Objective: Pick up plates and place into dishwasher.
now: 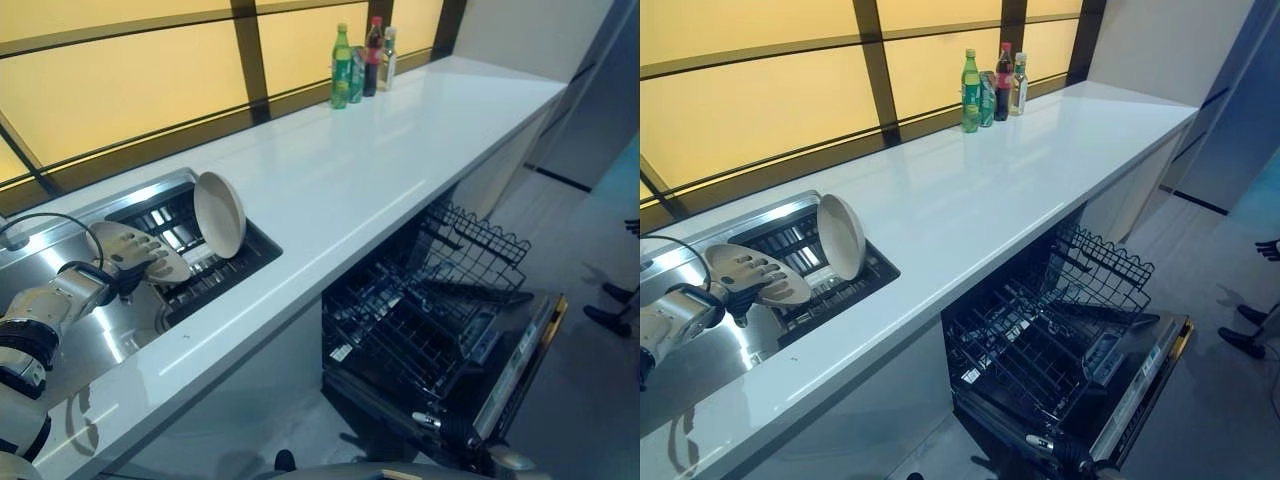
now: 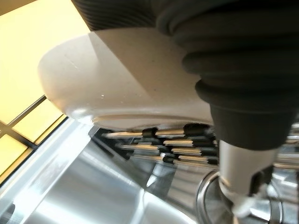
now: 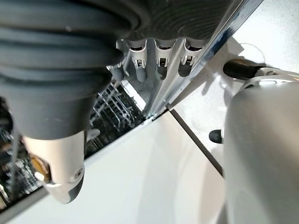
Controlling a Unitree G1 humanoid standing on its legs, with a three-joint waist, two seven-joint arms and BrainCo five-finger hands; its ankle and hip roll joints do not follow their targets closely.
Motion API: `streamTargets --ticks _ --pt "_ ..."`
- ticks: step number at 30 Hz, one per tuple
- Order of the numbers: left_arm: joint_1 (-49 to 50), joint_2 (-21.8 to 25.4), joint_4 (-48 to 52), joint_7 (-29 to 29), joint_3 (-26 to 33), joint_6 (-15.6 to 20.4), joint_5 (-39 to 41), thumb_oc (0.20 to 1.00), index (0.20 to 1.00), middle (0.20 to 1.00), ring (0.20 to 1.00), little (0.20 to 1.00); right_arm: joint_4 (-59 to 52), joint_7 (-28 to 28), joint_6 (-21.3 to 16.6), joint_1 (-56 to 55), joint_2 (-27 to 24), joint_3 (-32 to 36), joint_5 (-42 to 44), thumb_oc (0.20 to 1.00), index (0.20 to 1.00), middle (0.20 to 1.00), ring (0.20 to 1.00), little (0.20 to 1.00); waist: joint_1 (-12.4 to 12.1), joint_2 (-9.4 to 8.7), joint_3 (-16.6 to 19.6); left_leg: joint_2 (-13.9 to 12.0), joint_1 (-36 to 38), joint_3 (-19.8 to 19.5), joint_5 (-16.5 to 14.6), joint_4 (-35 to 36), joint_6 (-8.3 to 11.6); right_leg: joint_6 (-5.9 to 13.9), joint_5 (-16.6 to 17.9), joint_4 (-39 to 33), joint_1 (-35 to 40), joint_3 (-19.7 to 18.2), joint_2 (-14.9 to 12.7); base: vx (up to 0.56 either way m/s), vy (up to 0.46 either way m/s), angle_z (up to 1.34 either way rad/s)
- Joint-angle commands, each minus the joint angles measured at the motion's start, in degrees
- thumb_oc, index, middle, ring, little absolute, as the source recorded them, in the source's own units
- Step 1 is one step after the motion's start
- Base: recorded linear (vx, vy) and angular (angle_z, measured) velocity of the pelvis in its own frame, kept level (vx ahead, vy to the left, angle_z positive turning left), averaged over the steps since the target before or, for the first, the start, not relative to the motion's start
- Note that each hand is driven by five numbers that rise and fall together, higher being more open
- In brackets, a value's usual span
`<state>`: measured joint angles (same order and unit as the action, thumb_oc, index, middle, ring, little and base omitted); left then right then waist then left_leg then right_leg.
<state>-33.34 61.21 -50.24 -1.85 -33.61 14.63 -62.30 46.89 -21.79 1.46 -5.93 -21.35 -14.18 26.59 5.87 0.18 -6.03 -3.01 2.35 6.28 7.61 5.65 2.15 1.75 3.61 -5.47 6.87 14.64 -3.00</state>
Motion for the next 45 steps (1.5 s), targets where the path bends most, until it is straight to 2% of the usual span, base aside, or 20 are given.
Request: streamTargets --ticks 1,2,3,9,13,16,17,19,20,22,24,27,28,30,32,33,36,39,42,45 --pt "-3.9 -0.6 -6.9 4.0 -1.0 -4.8 -0.2 1.000 1.000 1.000 1.000 1.000 -3.6 0.2 -1.7 4.8 -0.8 1.3 2.2 1.000 1.000 1.000 1.000 1.000 -0.3 1.62 -6.5 4.9 2.9 4.7 -10.1 -0.7 -2.68 5.33 -3.9 2.8 -3.2 -2.5 0.7 0.00 0.000 0.00" --pt "-3.6 -0.7 -6.8 3.5 -0.6 -4.8 -0.3 0.545 0.545 0.545 0.545 0.545 -3.8 0.1 -1.8 4.7 -0.8 1.5 2.1 1.000 1.000 1.000 1.000 1.000 -0.3 1.69 -6.5 5.0 2.9 4.7 -10.1 -0.7 -2.74 5.31 -4.0 2.8 -3.2 -2.5 0.6 0.00 0.000 0.00" --pt "-3.4 -0.5 -6.6 2.6 -0.5 -4.9 -0.3 0.200 0.200 0.200 0.200 0.200 -3.8 0.0 -1.9 4.7 -0.8 1.6 1.9 1.000 1.000 1.000 1.000 1.000 -0.3 1.76 -6.5 5.0 2.9 4.7 -10.1 -0.7 -2.74 5.32 -4.0 2.8 -3.3 -2.5 0.6 0.00 0.000 0.00" --pt "-5.0 0.6 -4.2 -3.2 1.1 -6.6 -3.4 0.200 0.200 0.200 0.200 0.200 -4.9 -1.1 -2.8 4.1 -0.6 1.7 2.9 1.000 1.000 1.000 1.000 1.000 -0.8 1.89 -5.6 5.1 3.1 4.5 -10.2 -0.7 -2.45 5.26 -4.1 2.4 -2.5 -1.8 0.4 0.00 -0.014 0.00" --pt "-5.4 0.8 -2.6 -4.4 1.6 -7.6 -5.0 0.200 0.200 0.200 0.200 0.200 -5.5 -1.5 -3.4 3.9 -0.3 1.7 3.6 1.000 1.000 1.000 1.000 1.000 -1.2 2.00 -4.8 5.1 3.4 4.2 -10.3 -0.7 -2.22 5.22 -4.2 2.1 -1.9 -1.2 0.3 0.00 -0.054 0.00" --pt "-5.2 0.9 -0.4 -5.6 2.0 -9.4 -2.5 0.200 0.200 0.200 0.200 0.200 -7.4 -1.5 -4.6 3.9 -0.2 1.3 4.2 1.000 1.000 1.000 1.000 1.000 -1.4 2.15 -4.2 5.2 3.7 3.9 -10.4 -0.7 -2.05 5.13 -4.4 2.0 -1.3 -0.9 0.2 -0.01 -0.048 0.01" --pt "-4.8 1.7 3.0 -6.4 2.9 -11.4 4.4 0.200 0.200 0.200 0.200 0.200 -12.1 -0.8 -5.9 3.6 -0.3 0.9 4.1 1.000 1.000 1.000 1.000 1.000 -1.4 2.25 -4.1 5.2 4.1 3.7 -10.4 -0.7 -1.91 5.08 -4.5 1.9 -0.9 -0.8 0.1 -0.03 -0.074 0.01" --pt "-4.3 2.3 6.1 -7.4 4.3 -12.7 7.2 0.200 0.200 0.200 0.200 0.200 -15.9 -0.1 -6.8 3.2 -0.6 0.6 4.6 1.000 1.000 1.000 1.000 1.000 -1.4 2.26 -3.9 5.2 4.2 3.6 -10.5 -0.7 -1.81 5.05 -4.5 1.8 -0.7 -0.6 0.0 -0.03 -0.058 0.01" --pt "-4.0 3.1 8.9 -10.5 5.9 -13.4 11.8 0.200 0.200 0.200 0.200 0.200 -20.2 0.6 -8.4 3.1 -0.8 0.4 5.4 1.000 1.000 1.000 1.000 1.000 -1.7 2.36 -3.6 5.1 4.4 3.5 -10.5 -0.7 -1.74 4.99 -4.6 1.8 -0.5 -0.5 -0.1 -0.03 -0.033 0.01" --pt "-3.1 3.9 12.3 -14.1 8.0 -12.9 15.8 0.200 0.200 0.200 0.200 0.200 -24.8 0.4 -11.5 2.9 -1.0 0.2 6.7 1.000 1.000 1.000 1.000 1.000 -1.8 2.61 -3.3 5.0 4.5 3.4 -10.5 -0.7 -1.64 4.92 -4.8 1.9 -0.2 -0.3 -0.2 -0.05 -0.036 0.00" --pt "-1.2 4.7 16.7 -16.9 10.5 -12.6 17.9 0.200 0.200 0.200 0.200 0.200 -28.7 -1.0 -15.5 2.9 -1.0 0.5 6.5 1.000 1.000 1.000 1.000 1.000 -2.1 2.84 -3.0 5.0 4.7 3.3 -10.5 -0.7 -1.62 4.84 -5.0 1.9 0.0 -0.2 -0.3 -0.04 -0.024 0.02" --pt "2.7 5.0 23.7 -20.0 14.8 -13.8 19.2 0.200 0.200 0.200 0.200 0.200 -35.1 -1.5 -19.5 3.5 -1.3 1.1 6.2 1.000 1.000 1.000 1.000 1.000 -2.7 2.94 -2.4 5.0 4.9 2.7 -10.7 -0.7 -1.58 4.78 -5.2 1.8 0.3 0.0 -0.4 0.00 0.000 0.00" --pt "4.8 4.1 27.4 -22.3 17.6 -14.3 19.7 0.200 0.200 0.200 0.200 0.200 -39.4 -1.1 -22.6 4.3 -1.7 1.6 5.0 1.000 1.000 1.000 1.000 1.000 -3.4 2.88 -2.1 4.9 5.0 2.4 -10.7 -0.7 -1.57 4.76 -5.2 1.7 0.5 0.1 -0.5 0.00 0.000 0.00" --pt "7.3 3.0 30.5 -24.1 20.5 -14.4 19.9 0.200 0.200 0.200 0.200 0.200 -43.0 0.6 -25.4 5.2 -2.1 1.9 3.5 1.000 1.000 1.000 1.000 1.000 -3.7 2.93 -1.8 4.9 5.2 2.1 -10.7 -0.7 -1.55 4.72 -5.4 1.8 0.7 0.2 -0.5 0.00 0.000 0.00" --pt "9.4 1.5 34.1 -23.7 22.9 -15.0 20.0 0.200 0.200 0.200 0.200 0.200 -46.2 2.1 -26.5 6.3 -2.6 2.9 1.9 1.000 1.000 1.000 1.000 1.000 -4.1 2.90 -1.5 4.9 5.2 1.8 -10.8 -0.7 -1.60 4.68 -5.5 1.7 0.9 0.4 -0.6 0.00 -0.010 0.05" --pt "10.8 -0.8 38.5 -23.2 24.4 -14.9 19.7 0.200 0.200 0.200 0.200 0.200 -50.6 4.7 -29.3 8.3 -3.8 4.2 -1.1 1.000 1.000 1.000 1.000 1.000 -5.0 2.67 -1.2 4.9 5.2 1.3 -10.9 -0.7 -1.62 4.62 -5.7 1.8 1.0 0.6 -0.7 0.00 -0.018 0.14" --pt "11.9 -3.4 44.3 -19.7 26.1 -11.2 21.5 0.200 0.200 0.200 0.200 0.200 -56.0 11.8 -32.6 11.7 -6.4 5.9 -7.6 1.000 1.000 1.000 1.000 1.000 -5.9 2.55 -0.8 5.0 5.4 0.6 -11.1 -0.7 -1.70 4.61 -5.8 1.7 1.4 0.8 -0.7 -0.01 -0.025 0.17" --pt "10.9 -5.8 49.9 -15.5 25.9 -4.6 27.7 0.200 0.200 0.200 0.200 0.200 -58.3 22.0 -36.0 15.7 -10.1 7.1 -21.2 1.000 1.000 1.000 1.000 1.000 -6.8 2.23 -0.5 5.1 5.6 -0.2 -11.4 -0.7 -1.80 4.52 -6.0 1.7 1.8 1.0 -0.7 -0.02 -0.039 0.19" --pt "7.5 -8.0 53.8 -9.9 24.0 -0.2 35.1 0.200 0.200 0.200 0.200 0.200 -58.4 31.8 -35.2 22.7 -14.9 6.7 -32.5 1.000 1.000 1.000 1.000 1.000 -7.7 1.72 0.0 5.2 5.7 -0.8 -11.4 -0.7 -1.79 4.37 -6.1 1.8 2.0 1.3 -0.7 -0.02 -0.047 0.07" --pt "4.4 -9.2 55.6 -3.8 21.9 4.0 43.3 0.200 0.200 0.200 0.200 0.200 -57.8 37.0 -32.5 29.0 -19.6 5.8 -40.3 1.000 1.000 1.000 1.000 1.000 -8.3 1.06 0.3 5.3 5.8 -1.5 -11.5 -0.7 -1.77 4.18 -6.3 2.0 2.3 1.3 -0.5 -0.01 -0.057 0.09"
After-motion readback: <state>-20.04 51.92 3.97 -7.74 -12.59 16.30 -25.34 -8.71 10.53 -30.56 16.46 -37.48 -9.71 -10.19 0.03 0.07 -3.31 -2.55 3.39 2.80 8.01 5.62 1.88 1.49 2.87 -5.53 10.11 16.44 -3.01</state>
